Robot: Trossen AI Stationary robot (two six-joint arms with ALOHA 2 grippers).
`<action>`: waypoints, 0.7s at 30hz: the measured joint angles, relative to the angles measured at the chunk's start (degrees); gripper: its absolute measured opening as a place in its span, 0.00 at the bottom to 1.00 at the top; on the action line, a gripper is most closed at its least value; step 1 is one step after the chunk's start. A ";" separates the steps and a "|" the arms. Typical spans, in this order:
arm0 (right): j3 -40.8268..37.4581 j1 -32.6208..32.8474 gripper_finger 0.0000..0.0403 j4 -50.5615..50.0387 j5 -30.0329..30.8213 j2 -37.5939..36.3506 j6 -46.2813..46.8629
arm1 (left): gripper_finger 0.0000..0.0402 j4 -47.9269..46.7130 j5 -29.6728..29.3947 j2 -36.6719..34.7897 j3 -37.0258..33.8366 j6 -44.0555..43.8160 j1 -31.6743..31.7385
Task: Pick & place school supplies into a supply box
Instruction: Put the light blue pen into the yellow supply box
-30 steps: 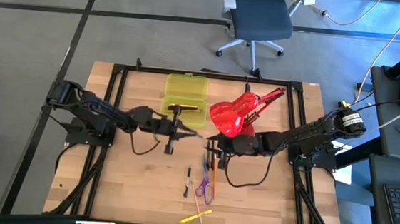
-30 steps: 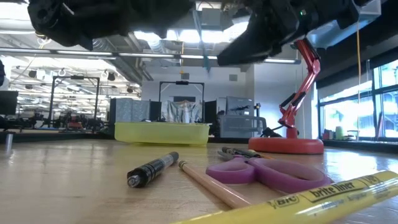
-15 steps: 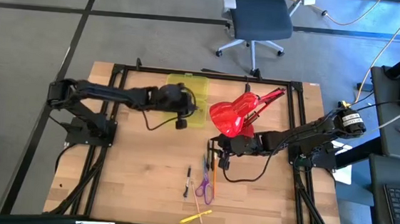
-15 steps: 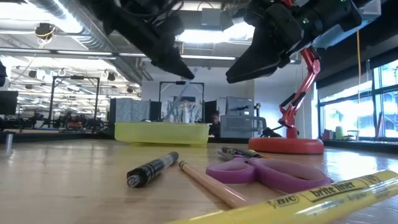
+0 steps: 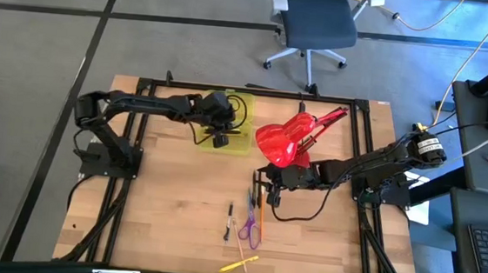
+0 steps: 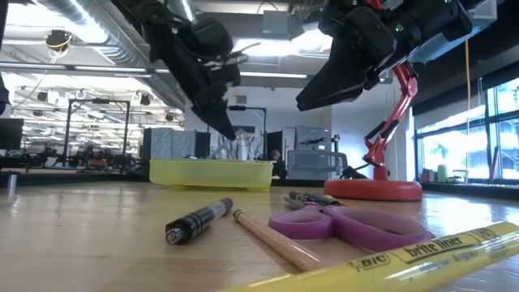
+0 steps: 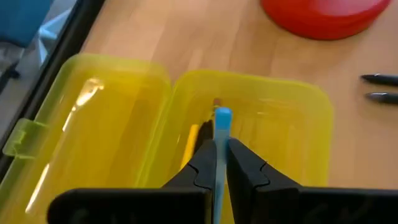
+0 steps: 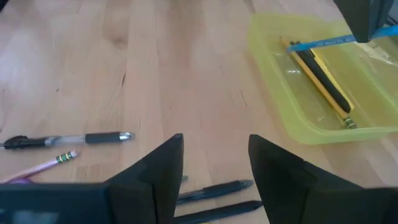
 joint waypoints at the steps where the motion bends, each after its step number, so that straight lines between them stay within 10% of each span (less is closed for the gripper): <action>1: 0.00 0.00 0.46 -0.58 0.00 0.00 0.02 | 0.02 0.10 0.10 0.64 0.01 0.00 0.19; 21: 0.00 0.09 0.46 -6.86 -13.45 0.02 8.00 | 0.05 -0.80 2.48 8.96 0.01 0.82 1.15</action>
